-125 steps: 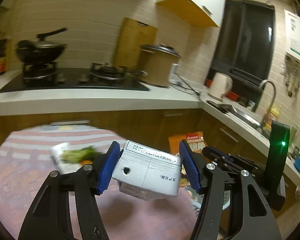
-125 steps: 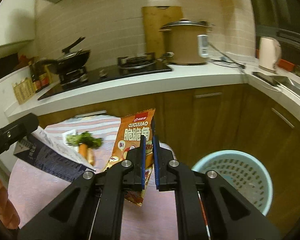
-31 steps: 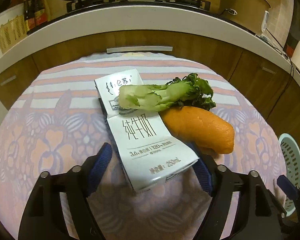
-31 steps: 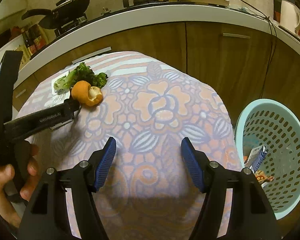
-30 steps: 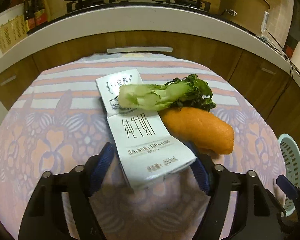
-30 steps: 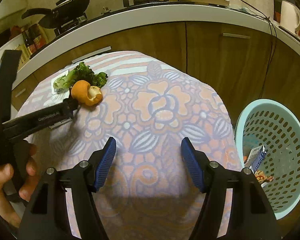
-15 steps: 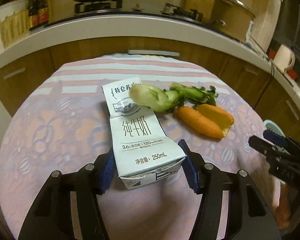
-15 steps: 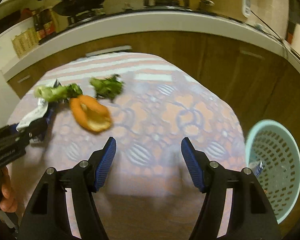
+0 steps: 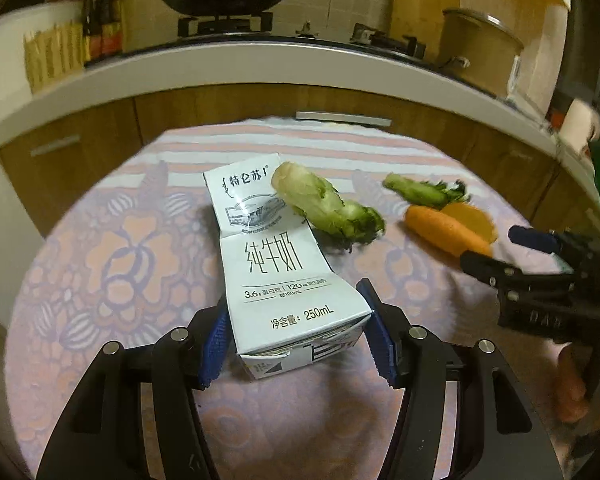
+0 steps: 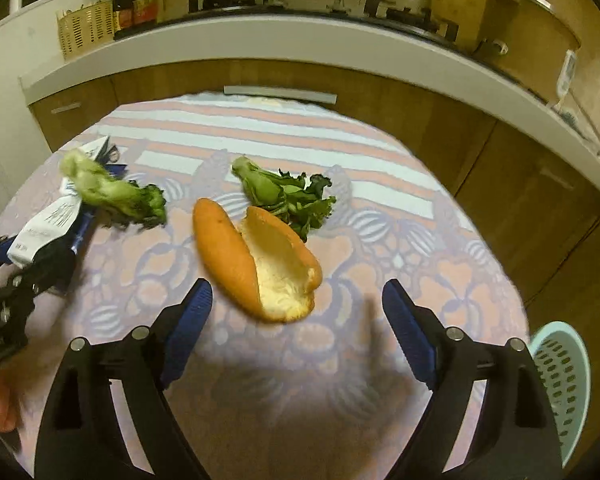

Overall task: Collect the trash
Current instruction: 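Grasp the second white milk carton with the left tool while the right tool grasps the bread crust, then carry the milk carton and bread crust over the blue basket and release both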

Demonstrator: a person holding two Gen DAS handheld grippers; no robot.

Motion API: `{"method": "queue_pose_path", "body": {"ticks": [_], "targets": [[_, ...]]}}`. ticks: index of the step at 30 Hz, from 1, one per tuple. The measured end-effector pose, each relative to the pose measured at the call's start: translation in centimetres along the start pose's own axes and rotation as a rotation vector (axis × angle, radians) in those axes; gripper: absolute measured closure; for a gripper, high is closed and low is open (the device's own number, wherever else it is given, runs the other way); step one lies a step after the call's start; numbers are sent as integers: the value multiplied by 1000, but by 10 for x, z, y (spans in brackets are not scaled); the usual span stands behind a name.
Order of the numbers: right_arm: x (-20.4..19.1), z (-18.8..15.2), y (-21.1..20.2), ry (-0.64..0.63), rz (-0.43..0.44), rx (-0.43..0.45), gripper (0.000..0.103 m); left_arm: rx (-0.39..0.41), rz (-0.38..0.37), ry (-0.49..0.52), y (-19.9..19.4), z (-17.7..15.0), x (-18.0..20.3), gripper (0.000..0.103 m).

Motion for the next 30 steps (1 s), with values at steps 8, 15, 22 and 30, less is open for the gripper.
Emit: {"method": "queue_pose_path", "body": {"ticks": [8, 15, 22, 30], "targets": [[-11, 6, 16, -25, -35, -12, 20, 6, -12, 0, 0, 2, -1, 46], [-11, 9, 7, -22, -50, 35, 35, 15, -12, 2, -2, 2, 0, 47], [-12, 5, -13, -35, -54, 66, 67, 35, -23, -12, -6, 4, -2, 47], [19, 0, -56, 80, -48, 122, 70, 155, -232, -117, -45, 19, 5, 47]]}}
Point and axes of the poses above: each gripper's, at about its wrist camera, not at the fingertips, and y roughly the way its jaws point, x to its right, z to its top, the point moved 9 cm from there along y, roughly the way its jaws point, and after that the axes turned 14 degrees about y, right-handed, at the moved point
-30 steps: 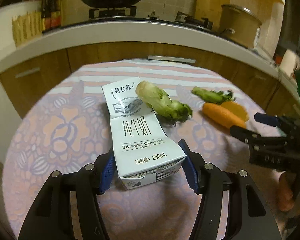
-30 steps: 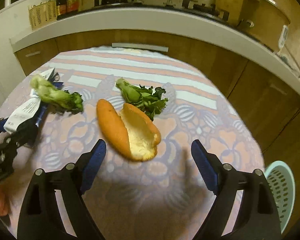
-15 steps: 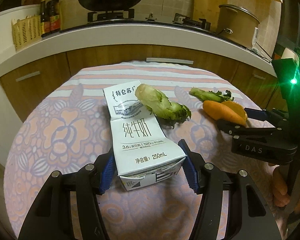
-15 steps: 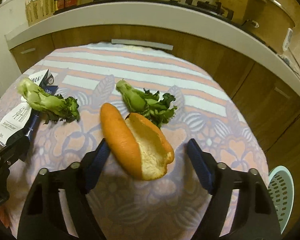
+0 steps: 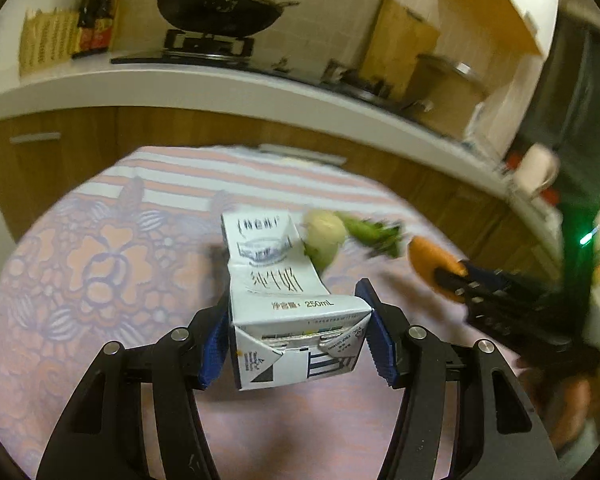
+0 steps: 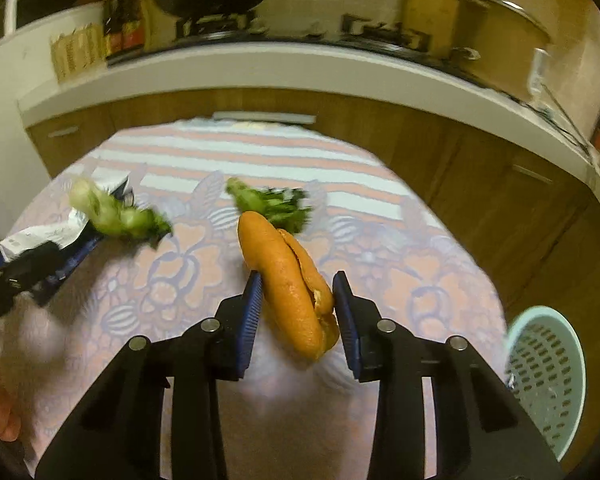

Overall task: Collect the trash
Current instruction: 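Carry the milk carton and bread crust over the blue basket and release both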

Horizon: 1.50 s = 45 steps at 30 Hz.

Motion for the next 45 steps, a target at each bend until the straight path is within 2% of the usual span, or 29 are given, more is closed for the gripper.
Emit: {"method": "queue_pose_path", "body": {"ticks": [6, 13, 17, 23, 30, 33, 38, 45], "targets": [[44, 6, -23, 101, -28, 43, 70, 89, -83, 20, -31, 21, 27, 47], [90, 11, -61, 160, -69, 118, 70, 130, -126, 69, -45, 41, 60, 47], [115, 15, -79, 166, -107, 150, 70, 137, -171, 107, -39, 53, 90, 47], [161, 18, -110, 212, -150, 197, 70, 126, -251, 192, -16, 70, 160, 47], [232, 4, -121, 299, -206, 199, 70, 55, -366, 289, 26, 70, 257, 47], [261, -8, -118, 353, -206, 176, 70, 18, -402, 313, 44, 61, 289, 47], [297, -30, -107, 389, -257, 130, 70, -48, -458, 355, 74, 44, 337, 47], [331, -57, -97, 437, -287, 89, 70, -131, -473, 422, 113, 13, 386, 47]]}}
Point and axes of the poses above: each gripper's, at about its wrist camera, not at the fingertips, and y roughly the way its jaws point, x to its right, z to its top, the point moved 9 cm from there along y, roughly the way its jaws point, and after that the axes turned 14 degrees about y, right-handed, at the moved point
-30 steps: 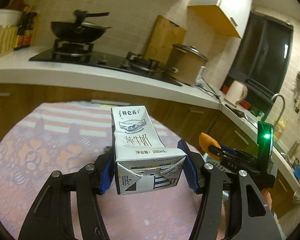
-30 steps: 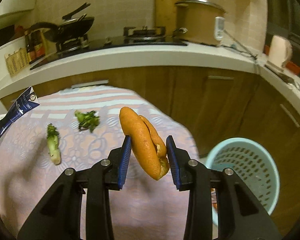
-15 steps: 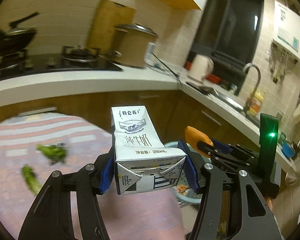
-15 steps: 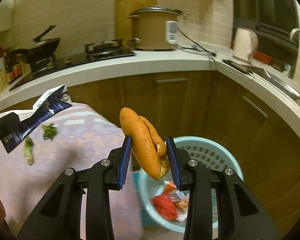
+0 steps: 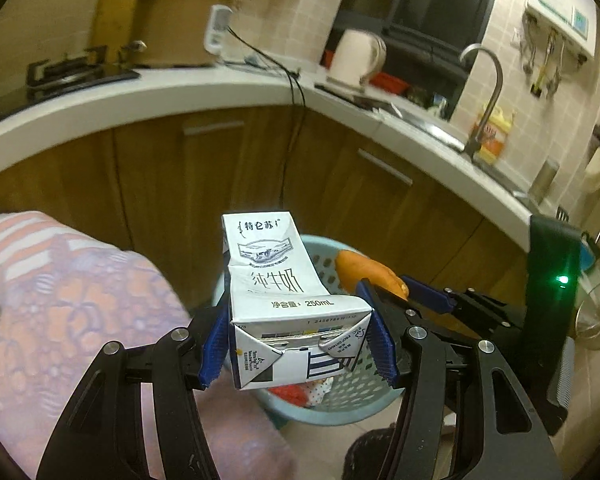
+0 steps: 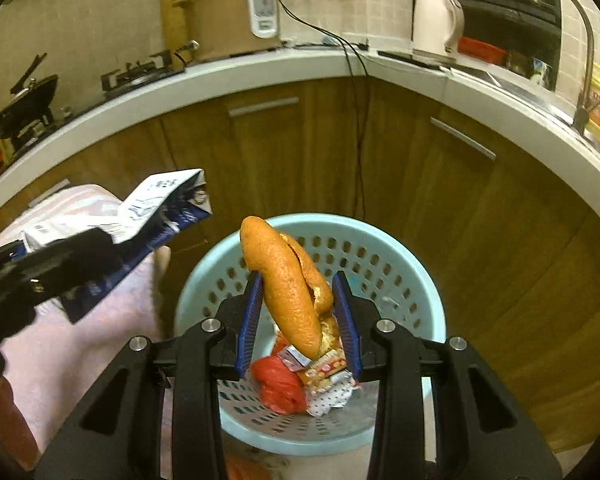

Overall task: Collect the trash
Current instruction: 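Carry the milk carton and bread crust over the blue basket and release both, then move both open tools back toward the bok choy pieces on the table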

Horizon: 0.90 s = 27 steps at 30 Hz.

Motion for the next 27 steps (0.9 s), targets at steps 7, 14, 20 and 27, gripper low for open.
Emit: {"method": "queue_pose_path", "body": {"ticks": [7, 14, 20, 27], "targets": [[23, -11, 21, 46, -16, -65, 70, -72, -7, -3, 39, -14, 8, 46], [36, -19, 36, 99, -10, -133, 65, -99, -4, -2, 53, -18, 8, 46], [41, -19, 39, 161, 27, -160, 56, -82, 27, -34, 42, -16, -5, 31], [24, -14, 24, 151, 55, -137, 55, -32, 54, -69, 13, -12, -21, 31]]}}
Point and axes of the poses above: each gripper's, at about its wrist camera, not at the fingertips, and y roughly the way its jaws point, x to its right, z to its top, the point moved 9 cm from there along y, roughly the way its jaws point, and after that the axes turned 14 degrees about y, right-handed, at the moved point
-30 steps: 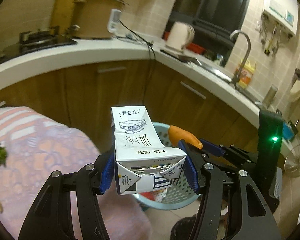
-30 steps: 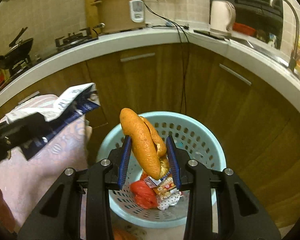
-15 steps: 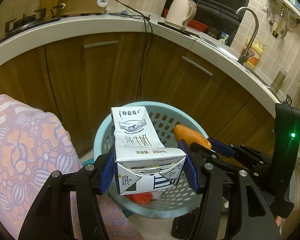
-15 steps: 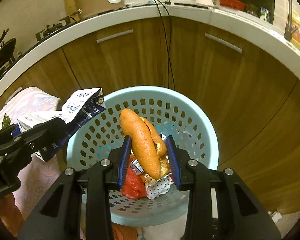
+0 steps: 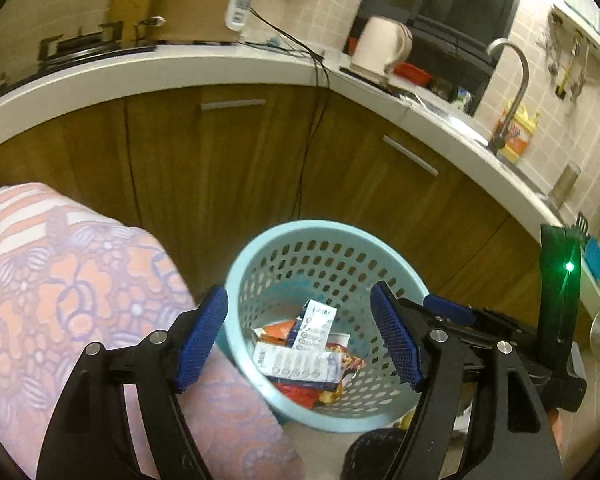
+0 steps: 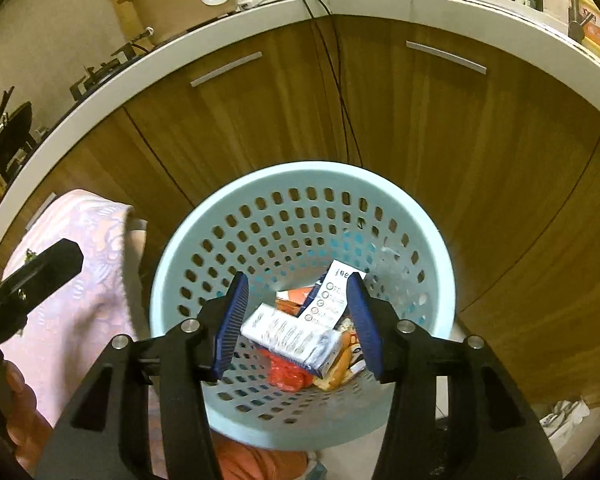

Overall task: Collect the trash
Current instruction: 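Move both open tools back toward the bok choy pieces on the table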

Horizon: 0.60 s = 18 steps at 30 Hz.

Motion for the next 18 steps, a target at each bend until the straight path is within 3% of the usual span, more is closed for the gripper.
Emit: {"method": "queue_pose_path", "body": {"ticks": [7, 14, 18], "targets": [[-48, -1, -28, -92, 30, 66, 55, 41, 62, -43, -39, -6, -25, 31], [-106, -20, -40, -196, 87, 90, 55, 94, 227, -161, -110, -21, -93, 31], [-139, -39, -38, -257, 109, 74, 55, 110, 349, -177, -154, -34, -135, 31]]}}
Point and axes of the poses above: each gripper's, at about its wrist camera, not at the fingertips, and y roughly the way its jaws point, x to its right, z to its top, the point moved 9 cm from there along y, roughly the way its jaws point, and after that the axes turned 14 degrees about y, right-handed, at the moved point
